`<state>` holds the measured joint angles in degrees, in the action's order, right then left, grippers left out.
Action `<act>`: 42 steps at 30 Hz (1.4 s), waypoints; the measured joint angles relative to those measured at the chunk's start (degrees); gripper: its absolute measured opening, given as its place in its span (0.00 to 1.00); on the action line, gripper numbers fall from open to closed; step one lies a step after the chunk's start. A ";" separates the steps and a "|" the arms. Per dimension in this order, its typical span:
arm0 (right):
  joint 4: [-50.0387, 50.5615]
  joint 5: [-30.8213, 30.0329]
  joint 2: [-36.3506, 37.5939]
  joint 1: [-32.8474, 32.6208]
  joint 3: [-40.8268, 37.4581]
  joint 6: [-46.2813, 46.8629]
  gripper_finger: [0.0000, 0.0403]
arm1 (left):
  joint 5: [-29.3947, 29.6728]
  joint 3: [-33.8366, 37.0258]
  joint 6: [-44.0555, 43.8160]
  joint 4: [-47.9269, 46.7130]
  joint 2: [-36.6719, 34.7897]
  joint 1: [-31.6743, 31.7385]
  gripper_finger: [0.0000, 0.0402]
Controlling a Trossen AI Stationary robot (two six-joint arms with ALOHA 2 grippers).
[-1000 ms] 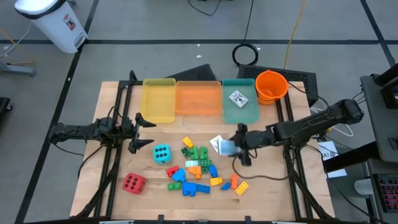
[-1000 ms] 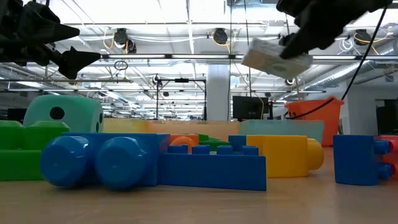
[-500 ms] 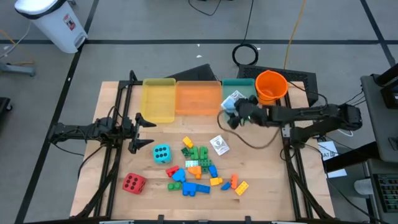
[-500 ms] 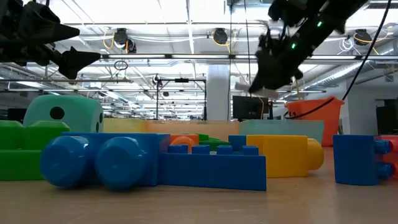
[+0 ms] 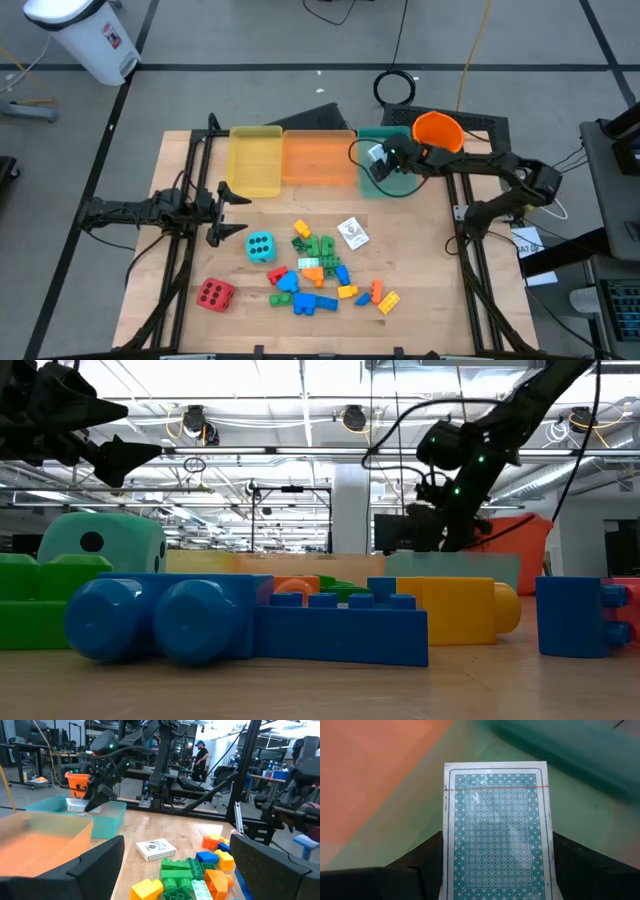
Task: Pick & Place Toys
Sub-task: Put the blue game card into the green bin, then put the brown game card into the green bin
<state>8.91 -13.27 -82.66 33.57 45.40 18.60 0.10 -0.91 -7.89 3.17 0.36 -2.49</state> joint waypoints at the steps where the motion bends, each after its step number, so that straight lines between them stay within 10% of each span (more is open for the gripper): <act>1: -0.09 0.08 -0.83 0.23 0.01 -0.18 0.66 | -0.01 0.00 0.01 -0.02 0.00 0.00 0.91; 28: -3.95 -0.09 -2.63 -0.60 0.11 -5.85 0.87 | 0.00 0.00 0.00 0.01 0.00 0.00 0.91; 42: -2.85 10.54 14.00 -22.99 0.21 -3.20 0.82 | 0.00 0.00 0.01 0.05 0.00 0.00 0.91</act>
<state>6.06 -2.74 -68.66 10.58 45.60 15.39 0.10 -0.91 -7.88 3.22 0.36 -2.49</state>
